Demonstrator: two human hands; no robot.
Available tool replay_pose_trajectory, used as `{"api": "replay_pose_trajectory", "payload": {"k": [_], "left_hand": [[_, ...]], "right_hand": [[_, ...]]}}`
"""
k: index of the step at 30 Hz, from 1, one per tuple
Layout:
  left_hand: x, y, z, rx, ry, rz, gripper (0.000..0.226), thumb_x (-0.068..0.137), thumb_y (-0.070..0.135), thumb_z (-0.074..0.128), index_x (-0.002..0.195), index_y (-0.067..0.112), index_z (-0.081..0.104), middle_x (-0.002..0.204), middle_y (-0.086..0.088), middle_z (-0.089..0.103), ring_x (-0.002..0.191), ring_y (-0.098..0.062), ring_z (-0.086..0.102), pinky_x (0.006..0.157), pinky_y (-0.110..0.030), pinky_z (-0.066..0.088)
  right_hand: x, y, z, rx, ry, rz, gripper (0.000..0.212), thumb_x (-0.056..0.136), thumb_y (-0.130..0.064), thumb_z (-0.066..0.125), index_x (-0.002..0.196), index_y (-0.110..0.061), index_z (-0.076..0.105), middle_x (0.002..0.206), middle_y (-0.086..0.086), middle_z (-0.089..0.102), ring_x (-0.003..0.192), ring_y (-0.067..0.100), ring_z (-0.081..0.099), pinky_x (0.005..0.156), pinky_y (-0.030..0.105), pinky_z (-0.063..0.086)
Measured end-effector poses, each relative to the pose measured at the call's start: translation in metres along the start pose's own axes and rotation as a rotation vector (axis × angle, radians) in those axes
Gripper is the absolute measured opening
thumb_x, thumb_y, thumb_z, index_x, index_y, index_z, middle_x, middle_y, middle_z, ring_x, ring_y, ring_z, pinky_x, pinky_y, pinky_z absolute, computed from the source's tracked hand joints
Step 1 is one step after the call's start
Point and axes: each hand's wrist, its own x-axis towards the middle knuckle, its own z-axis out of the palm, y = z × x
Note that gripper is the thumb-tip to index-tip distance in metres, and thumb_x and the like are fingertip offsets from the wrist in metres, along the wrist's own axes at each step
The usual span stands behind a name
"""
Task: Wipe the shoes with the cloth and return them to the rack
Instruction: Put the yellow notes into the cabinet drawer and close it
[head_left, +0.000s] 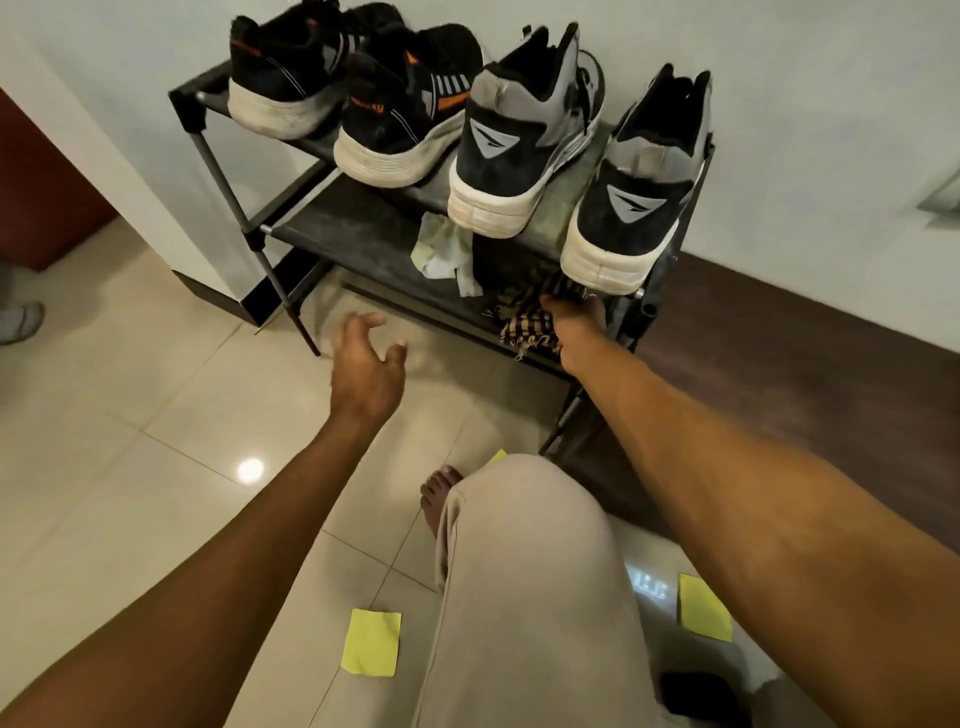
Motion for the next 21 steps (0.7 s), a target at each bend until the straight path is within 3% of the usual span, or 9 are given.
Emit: {"api": "replay_pose_trajectory", "payload": {"k": [4,7,9,12,17,21], "left_hand": [[-0.006,0.032,0.019,0.023,-0.083,0.08,0.036,0.099,0.016,0.063,0.134,0.015,0.054,0.158,-0.008,0.033,0.145,-0.018,0.033,0.099,-0.009,0.021],[-0.013,0.046,0.026,0.015,-0.124,0.115,0.038,0.099,0.016,0.063,0.135,0.017,0.054,0.159,-0.007,0.032,0.146,-0.016,0.033,0.099,-0.009,0.021],[-0.018,0.052,0.028,0.015,-0.137,0.132,0.038,0.099,0.017,0.063,0.136,0.019,0.054,0.16,-0.005,0.032,0.145,-0.013,0.033,0.1,-0.012,0.023],[-0.023,0.05,0.03,0.038,-0.15,0.138,0.037,0.099,0.018,0.063,0.135,0.02,0.053,0.159,-0.004,0.034,0.146,-0.014,0.034,0.103,-0.018,0.026],[-0.033,0.05,0.025,0.073,-0.181,0.095,0.033,0.099,0.017,0.063,0.131,0.021,0.057,0.151,-0.003,0.044,0.142,-0.017,0.04,0.103,-0.022,0.029],[-0.045,0.079,0.019,0.061,-0.235,0.101,0.02,0.099,0.016,0.061,0.119,0.018,0.067,0.121,0.005,0.064,0.115,-0.015,0.059,0.089,-0.018,0.037]], "right_hand": [[0.0,0.002,0.0,-0.014,0.003,-0.001,0.038,0.097,-0.01,0.063,0.134,-0.006,0.057,0.136,0.012,0.062,0.124,0.027,0.058,0.097,0.03,0.047],[-0.001,-0.004,0.007,0.102,-0.099,0.004,0.04,0.094,-0.018,0.065,0.134,-0.016,0.06,0.133,0.008,0.065,0.121,0.028,0.061,0.105,0.048,0.05],[0.004,-0.008,0.011,0.102,-0.104,0.017,0.043,0.094,-0.025,0.067,0.136,-0.017,0.058,0.135,0.006,0.063,0.121,0.026,0.06,0.105,0.046,0.05],[0.011,-0.01,0.009,-0.11,-0.004,0.011,0.035,0.097,-0.017,0.064,0.131,-0.009,0.058,0.131,0.011,0.062,0.118,0.027,0.058,0.096,0.036,0.049],[0.002,-0.006,0.0,-0.378,0.004,-0.08,0.034,0.095,-0.016,0.059,0.127,-0.007,0.06,0.133,0.015,0.062,0.122,0.032,0.058,0.104,0.042,0.049],[-0.029,-0.013,-0.016,-0.633,-0.15,-0.241,0.04,0.098,-0.023,0.056,0.135,-0.007,0.057,0.143,0.016,0.055,0.132,0.034,0.05,0.11,0.036,0.041]]}}
